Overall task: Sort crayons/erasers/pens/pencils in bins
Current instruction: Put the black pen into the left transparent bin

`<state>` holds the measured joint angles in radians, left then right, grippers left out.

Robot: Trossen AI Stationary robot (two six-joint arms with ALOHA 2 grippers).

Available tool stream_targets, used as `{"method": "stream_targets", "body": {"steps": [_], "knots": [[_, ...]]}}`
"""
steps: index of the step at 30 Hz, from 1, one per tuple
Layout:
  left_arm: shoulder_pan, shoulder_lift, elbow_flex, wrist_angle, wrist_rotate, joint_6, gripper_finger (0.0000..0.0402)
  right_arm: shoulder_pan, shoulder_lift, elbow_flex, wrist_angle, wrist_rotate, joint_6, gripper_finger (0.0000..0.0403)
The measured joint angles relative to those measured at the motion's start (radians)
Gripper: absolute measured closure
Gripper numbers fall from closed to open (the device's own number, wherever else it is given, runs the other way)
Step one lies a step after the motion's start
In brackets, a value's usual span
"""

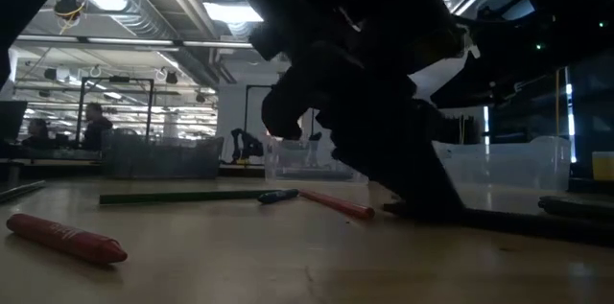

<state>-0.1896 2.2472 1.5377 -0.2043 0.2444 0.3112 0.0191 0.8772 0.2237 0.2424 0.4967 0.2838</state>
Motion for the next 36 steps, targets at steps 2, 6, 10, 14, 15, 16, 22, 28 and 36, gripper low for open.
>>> {"method": "stream_targets", "body": {"steps": [2, 6, 10, 14, 15, 16, 22, 28, 36], "knots": [[0.006, -0.027, -0.003, -0.036, -0.043, -0.017, 0.0367, 0.0, 0.0, 0.0, 0.0, 0.004, 0.0, 0.0231], [0.032, -0.102, -0.003, -0.109, -0.121, -0.009, 0.0368, 0.0, 0.0, 0.0, 0.0, 0.007, -0.001, 0.0231], [0.07, -0.18, -0.001, -0.199, -0.182, 0.019, 0.0371, 0.0, 0.0, 0.0, 0.001, 0.007, 0.0, 0.0231], [0.134, -0.266, -0.001, -0.258, -0.253, 0.062, 0.0367, 0.0, 0.0, 0.0, 0.0, 0.002, 0.001, 0.0231], [0.152, -0.285, 0.0, -0.266, -0.276, 0.077, 0.0367, 0.0, 0.0, 0.0, 0.0, 0.001, 0.001, 0.0231], [0.172, -0.303, 0.001, -0.274, -0.296, 0.091, 0.0366, 0.0, 0.0, 0.0, 0.0, 0.0, 0.002, 0.0231], [0.341, -0.381, 0.002, -0.328, -0.348, 0.148, 0.0367, 0.0, 0.0, 0.0, 0.0, 0.0, 0.001, 0.0231], [0.519, -0.383, 0.002, -0.344, -0.344, 0.171, 0.0364, 0.0, 0.0, 0.0, 0.0, 0.001, -0.003, 0.0231], [0.682, -0.308, 0.002, -0.327, -0.225, 0.162, 0.0366, 0.0, 0.0, 0.0, 0.0, 0.005, -0.004, 0.0231]]}}
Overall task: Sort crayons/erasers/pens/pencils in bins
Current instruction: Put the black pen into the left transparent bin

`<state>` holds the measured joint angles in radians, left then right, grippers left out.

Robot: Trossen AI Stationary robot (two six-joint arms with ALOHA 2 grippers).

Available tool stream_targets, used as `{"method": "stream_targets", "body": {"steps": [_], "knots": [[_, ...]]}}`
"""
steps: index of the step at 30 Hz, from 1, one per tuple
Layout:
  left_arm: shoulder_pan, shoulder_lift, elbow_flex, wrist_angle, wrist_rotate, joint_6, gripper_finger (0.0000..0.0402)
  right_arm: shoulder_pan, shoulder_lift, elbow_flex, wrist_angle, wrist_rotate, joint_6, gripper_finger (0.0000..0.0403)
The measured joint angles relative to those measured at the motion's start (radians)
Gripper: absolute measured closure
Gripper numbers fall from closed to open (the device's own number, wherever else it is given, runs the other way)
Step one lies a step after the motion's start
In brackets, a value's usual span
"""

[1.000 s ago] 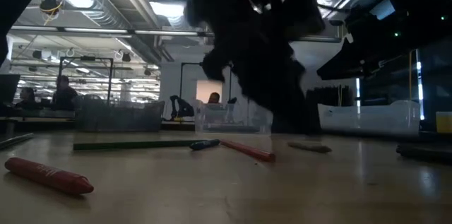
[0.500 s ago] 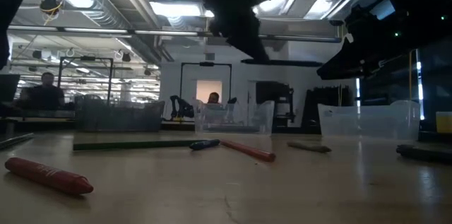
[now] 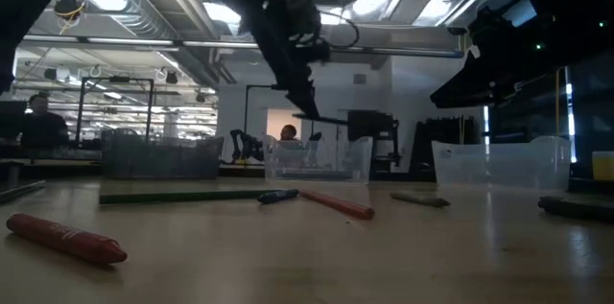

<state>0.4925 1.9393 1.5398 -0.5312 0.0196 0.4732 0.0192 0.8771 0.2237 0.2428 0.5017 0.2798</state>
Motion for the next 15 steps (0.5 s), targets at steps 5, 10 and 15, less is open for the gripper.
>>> {"method": "stream_targets", "body": {"steps": [5, 10, 15], "knots": [[0.025, 0.068, 0.0, 0.048, -0.001, -0.017, 0.0361, 0.0, 0.0, 0.0, 0.001, 0.001, 0.003, 0.0231], [0.021, 0.12, 0.0, 0.053, -0.006, -0.052, 0.036, 0.0, 0.0, 0.0, 0.001, 0.002, 0.002, 0.0231], [0.023, 0.156, 0.0, 0.056, -0.023, -0.079, 0.0339, 0.0, 0.0, 0.0, 0.0, 0.001, 0.002, 0.0231]]}}
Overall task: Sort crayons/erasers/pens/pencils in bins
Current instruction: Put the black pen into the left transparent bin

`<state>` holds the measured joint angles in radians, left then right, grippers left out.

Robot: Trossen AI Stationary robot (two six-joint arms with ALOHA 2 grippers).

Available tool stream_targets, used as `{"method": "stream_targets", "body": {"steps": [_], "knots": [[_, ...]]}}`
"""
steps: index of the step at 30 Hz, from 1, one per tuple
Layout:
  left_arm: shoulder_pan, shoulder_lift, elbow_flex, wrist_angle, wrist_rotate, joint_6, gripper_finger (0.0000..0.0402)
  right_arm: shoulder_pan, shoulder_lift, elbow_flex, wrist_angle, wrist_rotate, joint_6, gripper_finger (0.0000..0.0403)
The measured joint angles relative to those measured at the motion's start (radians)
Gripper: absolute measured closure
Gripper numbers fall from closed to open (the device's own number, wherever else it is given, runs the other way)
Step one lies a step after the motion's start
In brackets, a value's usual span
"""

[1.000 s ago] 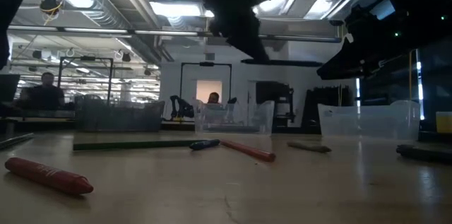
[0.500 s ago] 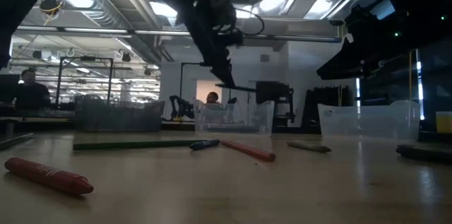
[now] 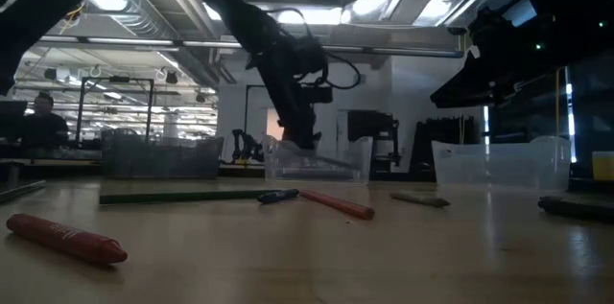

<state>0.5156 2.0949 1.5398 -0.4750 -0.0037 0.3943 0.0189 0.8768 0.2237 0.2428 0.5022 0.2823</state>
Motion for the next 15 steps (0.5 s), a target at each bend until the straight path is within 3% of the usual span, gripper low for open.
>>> {"method": "stream_targets", "body": {"steps": [8, 15], "knots": [[0.0, 0.017, 0.0, 0.008, -0.066, 0.0, 0.0277, 0.0, 0.0, 0.0, -0.002, 0.001, 0.0, 0.0231], [-0.049, -0.017, 0.0, 0.017, -0.102, -0.013, 0.0265, 0.0, 0.0, 0.0, -0.001, 0.003, -0.029, 0.0231]]}}
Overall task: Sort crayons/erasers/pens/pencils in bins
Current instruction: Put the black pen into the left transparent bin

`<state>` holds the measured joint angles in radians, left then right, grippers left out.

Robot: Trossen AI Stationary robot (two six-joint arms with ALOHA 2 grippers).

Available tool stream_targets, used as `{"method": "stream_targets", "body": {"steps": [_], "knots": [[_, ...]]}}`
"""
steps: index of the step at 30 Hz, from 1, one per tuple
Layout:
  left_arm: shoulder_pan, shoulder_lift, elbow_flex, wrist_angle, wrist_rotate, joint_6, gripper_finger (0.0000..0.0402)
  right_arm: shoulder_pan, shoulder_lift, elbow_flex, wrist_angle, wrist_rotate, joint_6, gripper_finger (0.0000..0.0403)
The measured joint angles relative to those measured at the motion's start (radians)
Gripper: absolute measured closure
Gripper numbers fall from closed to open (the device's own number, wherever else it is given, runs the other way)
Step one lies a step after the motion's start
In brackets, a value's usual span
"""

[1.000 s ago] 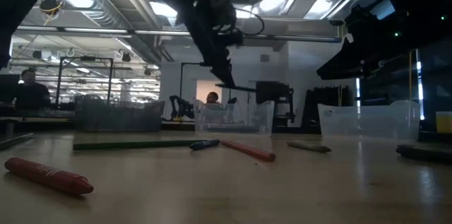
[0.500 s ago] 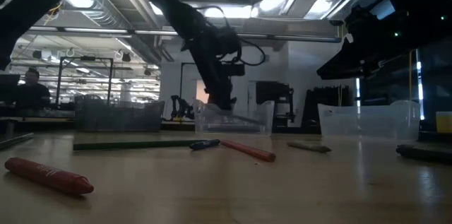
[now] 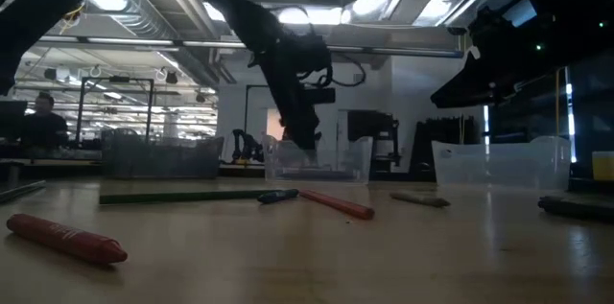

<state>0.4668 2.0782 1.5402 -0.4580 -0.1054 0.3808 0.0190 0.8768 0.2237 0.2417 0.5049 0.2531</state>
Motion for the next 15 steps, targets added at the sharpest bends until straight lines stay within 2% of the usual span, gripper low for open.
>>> {"method": "stream_targets", "body": {"steps": [7, 12, 15], "knots": [[-0.119, -0.09, 0.001, 0.034, 0.013, 0.038, 0.0265, -0.001, 0.0, 0.0, -0.001, 0.052, -0.03, 0.0231], [-0.246, -0.092, 0.002, 0.123, 0.221, 0.057, 0.0256, -0.001, -0.011, 0.013, -0.006, 0.054, -0.044, 0.0231], [-0.345, -0.043, 0.001, 0.231, 0.265, 0.102, 0.0245, -0.001, -0.044, 0.07, -0.117, 0.106, -0.055, 0.0231]]}}
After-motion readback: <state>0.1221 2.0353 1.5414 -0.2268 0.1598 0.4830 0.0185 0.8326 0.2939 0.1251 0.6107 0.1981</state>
